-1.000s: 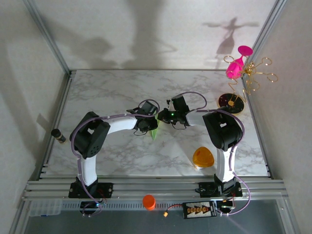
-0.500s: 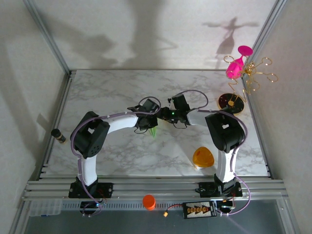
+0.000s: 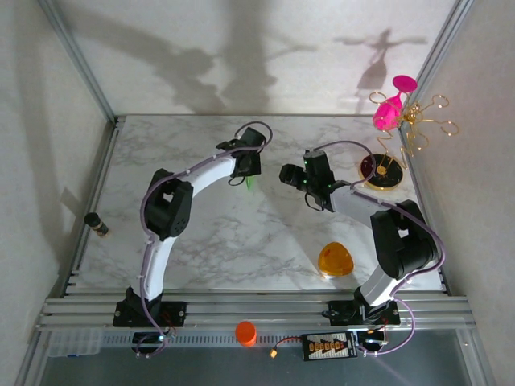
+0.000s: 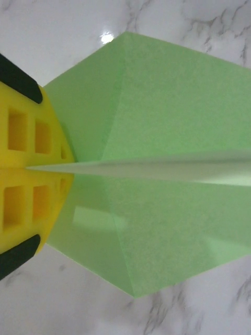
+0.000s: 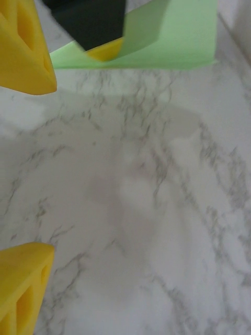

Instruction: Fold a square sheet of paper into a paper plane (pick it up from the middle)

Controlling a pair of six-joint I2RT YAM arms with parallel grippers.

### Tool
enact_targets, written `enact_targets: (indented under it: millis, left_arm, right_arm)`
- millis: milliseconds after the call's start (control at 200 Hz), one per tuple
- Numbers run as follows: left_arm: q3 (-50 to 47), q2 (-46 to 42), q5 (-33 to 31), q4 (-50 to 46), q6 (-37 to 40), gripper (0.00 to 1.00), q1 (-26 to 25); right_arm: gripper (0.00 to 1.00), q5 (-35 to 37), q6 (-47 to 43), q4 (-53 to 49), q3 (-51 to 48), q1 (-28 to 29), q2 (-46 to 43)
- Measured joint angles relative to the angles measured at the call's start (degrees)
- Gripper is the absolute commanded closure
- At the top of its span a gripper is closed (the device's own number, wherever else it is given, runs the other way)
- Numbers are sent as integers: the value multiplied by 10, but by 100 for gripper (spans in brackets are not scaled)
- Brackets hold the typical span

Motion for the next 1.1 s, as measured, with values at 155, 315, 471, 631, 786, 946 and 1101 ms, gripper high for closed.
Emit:
enact_targets:
  millis: [155,315,471,631,786,946,1101]
  left_arm:
    - [39,39,-14,-32,20,93,7]
    - [47,56,-16,-49,27,90,9]
    - [51,66,-17,-55,28,84,10]
    - [52,67,-24,-57,27,78,10]
    - [52,68,-27,-57,27,73,10]
    - [52,69,-30,-57,26,70,10]
    - [50,70,-37,-54,19,66,10]
  right_arm:
    - [25,11,0,-4,-6,0,0]
    - [25,10,0,-3,-6,-2,-3]
    - [25,8,0,-3,-6,-3,-3]
    - [25,3,1,-3,-6,-3,-3]
    - [25,2,3,-1,-6,-3,-3]
    - [25,-3,5,-1,-6,-3,-2]
    - [25,-9,5,-1,-6,-4,2]
